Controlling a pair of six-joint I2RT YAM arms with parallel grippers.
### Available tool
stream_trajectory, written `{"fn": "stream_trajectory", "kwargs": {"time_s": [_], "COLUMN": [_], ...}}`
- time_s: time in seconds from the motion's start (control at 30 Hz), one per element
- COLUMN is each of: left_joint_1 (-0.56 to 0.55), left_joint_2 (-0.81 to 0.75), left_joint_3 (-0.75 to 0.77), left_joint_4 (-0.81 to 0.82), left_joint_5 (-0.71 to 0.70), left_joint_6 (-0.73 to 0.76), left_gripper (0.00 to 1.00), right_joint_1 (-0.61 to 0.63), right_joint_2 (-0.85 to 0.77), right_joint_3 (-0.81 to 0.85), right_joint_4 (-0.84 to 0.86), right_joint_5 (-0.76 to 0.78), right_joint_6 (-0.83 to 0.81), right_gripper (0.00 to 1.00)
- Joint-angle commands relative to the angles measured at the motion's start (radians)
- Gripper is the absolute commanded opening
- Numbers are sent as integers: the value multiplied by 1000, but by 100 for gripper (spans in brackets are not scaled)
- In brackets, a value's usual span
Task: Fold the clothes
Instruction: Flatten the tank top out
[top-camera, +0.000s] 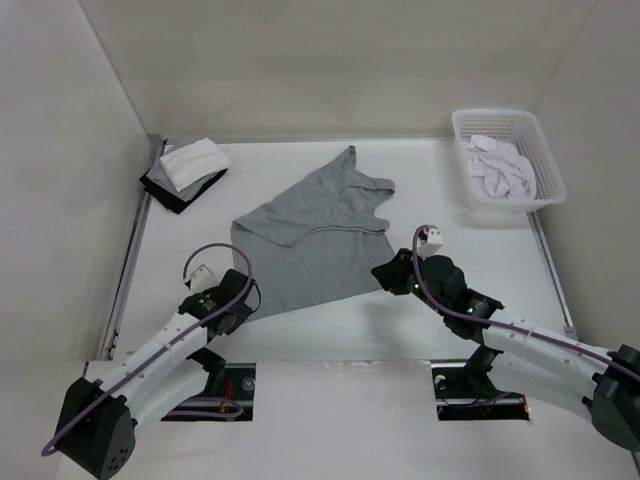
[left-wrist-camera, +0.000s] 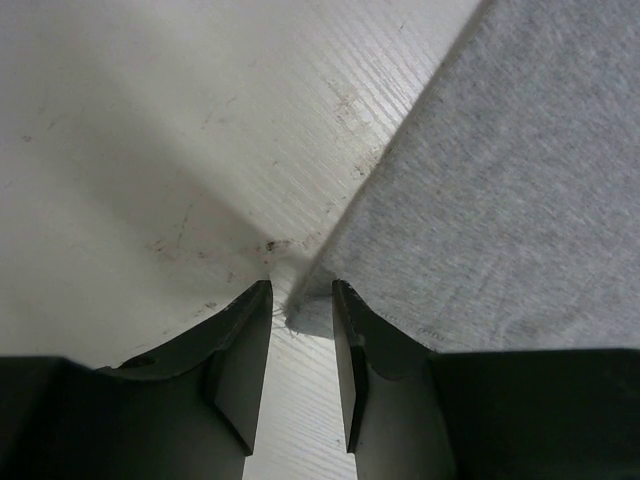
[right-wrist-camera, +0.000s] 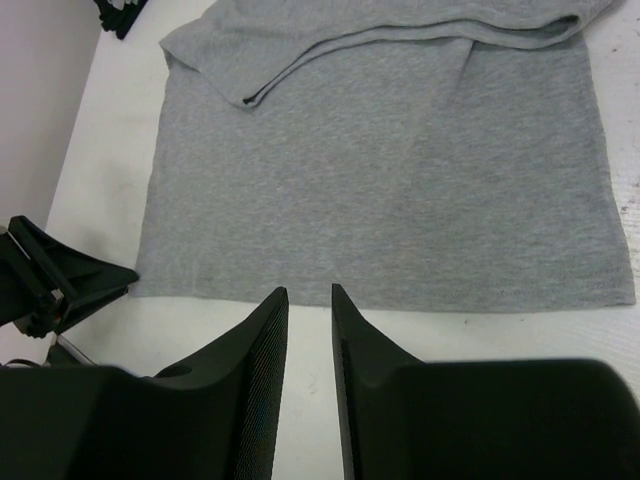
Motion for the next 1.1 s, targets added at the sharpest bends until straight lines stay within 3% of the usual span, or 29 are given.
{"fn": "stream_trajectory", "kwargs": {"time_s": [0.0, 0.23, 0.4, 0.63, 0.77, 0.93, 1.07], "left_joint_1": [-11, -8, 6, 50, 151, 295, 323], "left_joint_2": [18, 20, -55, -199, -213, -258, -266], "left_joint_3": [19, 16, 31, 98, 48, 28, -18], "left_joint_4": [30, 50, 50, 215, 372, 449, 522], "left_joint_5": [30, 53, 59, -7, 65, 120, 188], "left_joint_6": [18, 38, 56, 197, 240, 352, 369], "left_gripper": [27, 12, 2, 0, 0, 0, 0], "right_joint_1": [10, -1, -76, -214, -216, -214, -216], "right_joint_2": [-18, -18, -15, 66, 127, 188, 294], "right_joint_3": [-14, -21, -43, -52, -15, 28, 92], "right_joint_4": [62, 62, 27, -37, -83, -168, -200], "right_joint_5": [6, 11, 52, 120, 125, 164, 168], "right_joint_6": [-4, -6, 13, 62, 65, 74, 54], "right_gripper": [29, 39, 46, 42, 42, 45, 46]}}
